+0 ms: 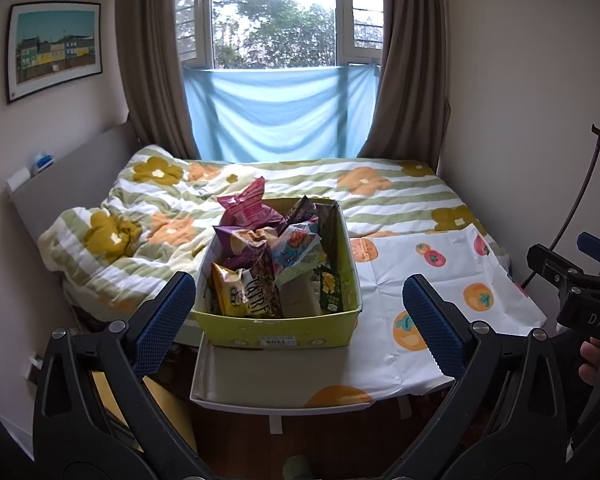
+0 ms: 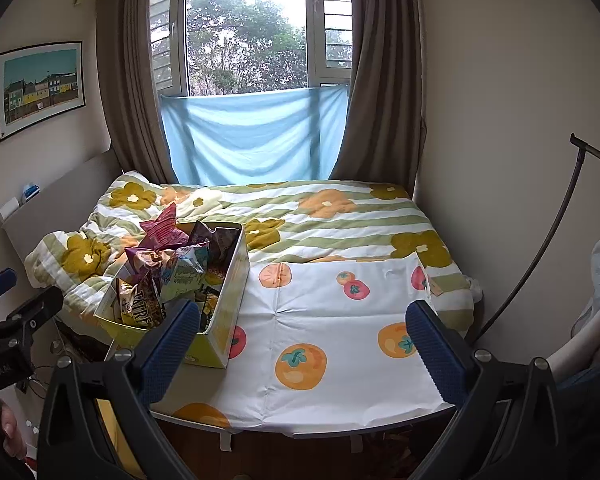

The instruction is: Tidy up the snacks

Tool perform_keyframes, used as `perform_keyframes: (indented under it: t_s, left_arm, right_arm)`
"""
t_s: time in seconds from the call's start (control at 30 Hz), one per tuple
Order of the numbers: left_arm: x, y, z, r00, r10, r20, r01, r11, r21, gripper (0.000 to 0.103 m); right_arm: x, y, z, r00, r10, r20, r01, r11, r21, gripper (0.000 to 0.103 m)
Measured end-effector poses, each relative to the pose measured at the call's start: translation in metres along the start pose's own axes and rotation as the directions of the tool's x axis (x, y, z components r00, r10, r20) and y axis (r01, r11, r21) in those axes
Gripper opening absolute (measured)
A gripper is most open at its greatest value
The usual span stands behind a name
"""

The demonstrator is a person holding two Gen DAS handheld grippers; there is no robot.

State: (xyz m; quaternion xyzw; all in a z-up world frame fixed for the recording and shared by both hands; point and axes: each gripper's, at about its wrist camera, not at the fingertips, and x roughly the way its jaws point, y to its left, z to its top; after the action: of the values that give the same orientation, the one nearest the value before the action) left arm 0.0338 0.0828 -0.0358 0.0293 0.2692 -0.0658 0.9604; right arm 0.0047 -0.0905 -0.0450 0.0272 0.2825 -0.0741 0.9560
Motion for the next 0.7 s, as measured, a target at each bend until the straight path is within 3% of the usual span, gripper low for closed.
perform_keyframes:
  t_s: [0.7]
  left_arm:
    - [0.012,0.009,0.003,1.000,0.001,0.002,-0.001,1.000,-0.004,0.103]
  right_arm:
    - [0.001,0.000,-0.001,1.000,0.000,-0.004,0.000,1.000,-0.001,0.102]
